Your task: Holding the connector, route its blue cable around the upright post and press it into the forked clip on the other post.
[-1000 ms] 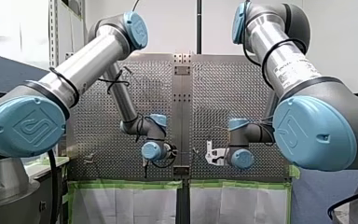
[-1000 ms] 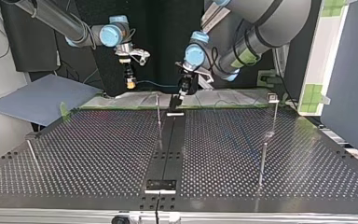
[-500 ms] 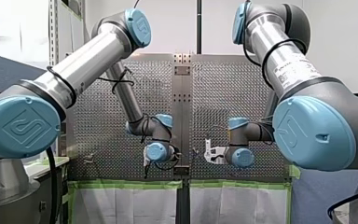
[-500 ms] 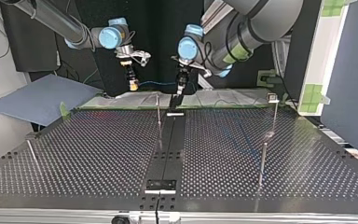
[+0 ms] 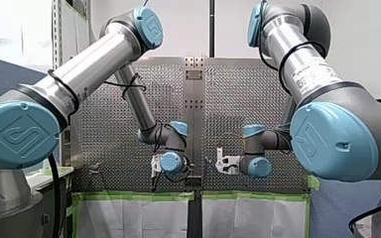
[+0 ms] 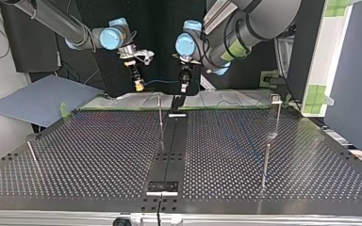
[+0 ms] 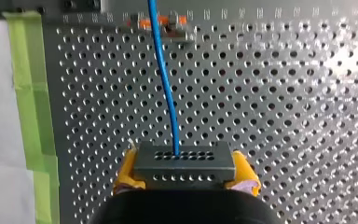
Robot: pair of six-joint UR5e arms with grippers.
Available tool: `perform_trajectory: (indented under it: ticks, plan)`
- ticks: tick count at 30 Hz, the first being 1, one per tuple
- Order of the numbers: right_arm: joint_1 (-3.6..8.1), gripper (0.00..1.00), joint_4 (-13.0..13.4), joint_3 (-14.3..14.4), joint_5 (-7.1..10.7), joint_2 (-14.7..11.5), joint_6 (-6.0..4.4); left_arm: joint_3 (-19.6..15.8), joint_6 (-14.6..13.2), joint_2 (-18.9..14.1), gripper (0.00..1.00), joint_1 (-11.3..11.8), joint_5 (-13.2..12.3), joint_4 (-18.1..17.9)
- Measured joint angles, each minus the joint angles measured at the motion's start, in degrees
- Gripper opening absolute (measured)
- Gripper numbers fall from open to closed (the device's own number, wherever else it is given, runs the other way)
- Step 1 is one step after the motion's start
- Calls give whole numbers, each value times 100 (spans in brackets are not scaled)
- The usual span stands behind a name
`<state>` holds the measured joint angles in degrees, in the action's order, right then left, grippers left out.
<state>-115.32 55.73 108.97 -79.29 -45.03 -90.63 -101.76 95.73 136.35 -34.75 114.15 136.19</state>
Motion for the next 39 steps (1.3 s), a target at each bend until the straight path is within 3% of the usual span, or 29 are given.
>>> perform_trajectory:
  ticks: [5,16,29,39]
  plan:
    - [-19,0,-44,1,125,1,0,0,17,4,100,-144,225,-9]
    - [-27,0,-79,2,220,1,-12,31,128,22,100,-282,703,-4]
    - [-1,0,-199,5,185,3,8,312,313,223,100,-349,752,52]
    - [39,0,-201,7,34,25,27,402,373,260,100,-350,764,77]
